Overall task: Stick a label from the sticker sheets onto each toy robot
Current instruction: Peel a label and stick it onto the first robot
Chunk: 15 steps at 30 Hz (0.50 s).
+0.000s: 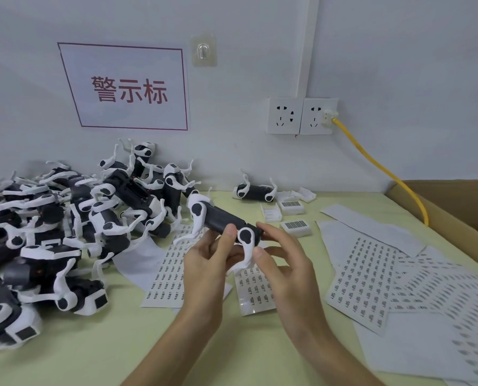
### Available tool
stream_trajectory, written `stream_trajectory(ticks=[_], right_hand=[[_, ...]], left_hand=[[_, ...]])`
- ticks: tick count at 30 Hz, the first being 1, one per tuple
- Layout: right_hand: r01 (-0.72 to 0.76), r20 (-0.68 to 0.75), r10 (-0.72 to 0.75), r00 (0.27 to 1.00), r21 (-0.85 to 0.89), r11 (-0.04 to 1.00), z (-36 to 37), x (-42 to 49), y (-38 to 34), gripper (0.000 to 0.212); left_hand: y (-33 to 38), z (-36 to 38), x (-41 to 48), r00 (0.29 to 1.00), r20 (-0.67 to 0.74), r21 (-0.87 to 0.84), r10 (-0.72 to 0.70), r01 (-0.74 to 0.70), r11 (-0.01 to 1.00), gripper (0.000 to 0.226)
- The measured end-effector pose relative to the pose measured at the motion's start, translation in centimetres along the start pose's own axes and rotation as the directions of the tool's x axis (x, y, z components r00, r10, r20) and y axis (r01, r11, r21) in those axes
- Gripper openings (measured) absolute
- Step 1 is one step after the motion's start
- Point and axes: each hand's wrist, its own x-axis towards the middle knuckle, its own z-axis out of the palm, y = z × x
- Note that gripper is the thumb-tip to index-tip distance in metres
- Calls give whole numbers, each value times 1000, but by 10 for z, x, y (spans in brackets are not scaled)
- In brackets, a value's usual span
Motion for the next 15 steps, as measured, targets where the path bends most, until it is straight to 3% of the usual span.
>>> stream_trajectory(ticks=[4, 8, 10, 15], right_hand=[[11, -2, -11, 1000, -43, 999, 0, 1, 4, 32], [5, -3, -5, 1000, -43, 999, -2, 5, 8, 30], [18, -8, -18, 1000, -38, 999, -3, 6, 9, 31], [-6, 37, 8, 999, -42, 999, -5, 9, 7, 34]], left_hand=[[-6, -4, 1, 1000, 6, 8, 27, -27, 1000, 24], [-4, -3, 3, 1000, -5, -41, -16, 16, 999, 41], [-2, -2, 4, 999, 23, -61, -30, 31, 998, 37], [-5, -9, 10, 998, 63, 41, 23, -25, 999, 39]])
